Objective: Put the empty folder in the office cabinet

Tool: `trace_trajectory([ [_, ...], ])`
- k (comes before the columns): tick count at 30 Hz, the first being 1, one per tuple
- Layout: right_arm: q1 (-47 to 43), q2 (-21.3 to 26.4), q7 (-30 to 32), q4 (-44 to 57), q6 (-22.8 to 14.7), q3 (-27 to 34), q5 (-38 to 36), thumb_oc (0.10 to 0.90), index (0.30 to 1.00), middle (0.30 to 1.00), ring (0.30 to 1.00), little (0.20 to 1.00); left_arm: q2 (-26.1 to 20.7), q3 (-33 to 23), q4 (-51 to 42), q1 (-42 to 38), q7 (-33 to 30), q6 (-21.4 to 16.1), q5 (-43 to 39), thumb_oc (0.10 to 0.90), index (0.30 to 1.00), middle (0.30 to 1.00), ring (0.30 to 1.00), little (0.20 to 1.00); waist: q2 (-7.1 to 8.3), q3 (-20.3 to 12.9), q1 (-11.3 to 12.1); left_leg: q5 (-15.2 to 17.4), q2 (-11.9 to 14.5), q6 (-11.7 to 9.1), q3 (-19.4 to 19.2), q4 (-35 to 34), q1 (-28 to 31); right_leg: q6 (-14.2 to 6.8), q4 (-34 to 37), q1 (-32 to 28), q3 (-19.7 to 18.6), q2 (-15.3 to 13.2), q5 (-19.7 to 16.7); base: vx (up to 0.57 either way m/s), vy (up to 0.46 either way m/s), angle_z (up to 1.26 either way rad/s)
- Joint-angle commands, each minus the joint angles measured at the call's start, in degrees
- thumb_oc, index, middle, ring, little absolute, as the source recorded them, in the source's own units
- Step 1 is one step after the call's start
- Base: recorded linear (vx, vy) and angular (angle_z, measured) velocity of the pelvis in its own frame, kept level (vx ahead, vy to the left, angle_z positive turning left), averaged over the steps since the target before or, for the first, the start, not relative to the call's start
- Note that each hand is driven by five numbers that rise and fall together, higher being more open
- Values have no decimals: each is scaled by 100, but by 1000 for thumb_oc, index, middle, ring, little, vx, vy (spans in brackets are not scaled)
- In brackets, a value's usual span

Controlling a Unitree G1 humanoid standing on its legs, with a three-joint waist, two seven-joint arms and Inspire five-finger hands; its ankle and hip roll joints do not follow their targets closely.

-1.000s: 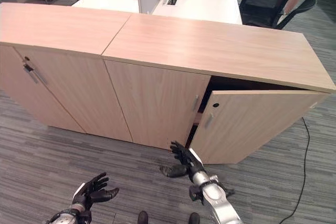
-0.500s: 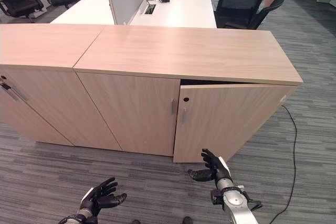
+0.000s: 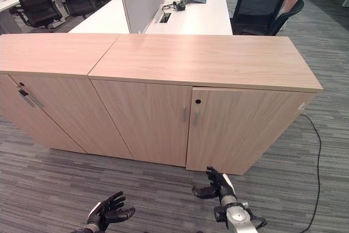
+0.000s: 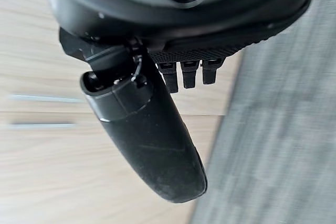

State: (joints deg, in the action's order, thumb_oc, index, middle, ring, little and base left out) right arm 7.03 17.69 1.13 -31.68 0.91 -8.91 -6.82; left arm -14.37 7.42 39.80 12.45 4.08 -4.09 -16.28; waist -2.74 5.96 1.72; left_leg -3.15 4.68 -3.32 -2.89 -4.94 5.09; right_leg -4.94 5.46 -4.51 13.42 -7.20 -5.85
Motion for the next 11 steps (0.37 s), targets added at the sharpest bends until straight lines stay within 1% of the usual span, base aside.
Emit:
trace_trajectory([
  [1,-357,28,116,260,-449,134,111,800,900,900,900,900,-124,-69,123,-511,-153,-353,180,800,900,900,900,900,101,7,2,501,108,-243,43,-6,150,-366,-76,-520,217,-243,811,0,0,0],
  [6,-341,-12,157,25,-445,131,89,800,900,900,900,900,-77,-136,326,-545,-256,-361,129,800,900,900,900,900,98,28,-42,498,128,-247,1,-6,158,-367,-79,-487,175,-243,791,-3,-1,-2],
  [11,-336,-14,136,-69,-441,113,65,800,900,900,900,900,-105,-94,250,-532,-231,-372,141,800,900,900,900,900,100,27,-83,515,138,-250,-57,-6,173,-373,-76,-464,130,-239,775,0,1,-4],
])
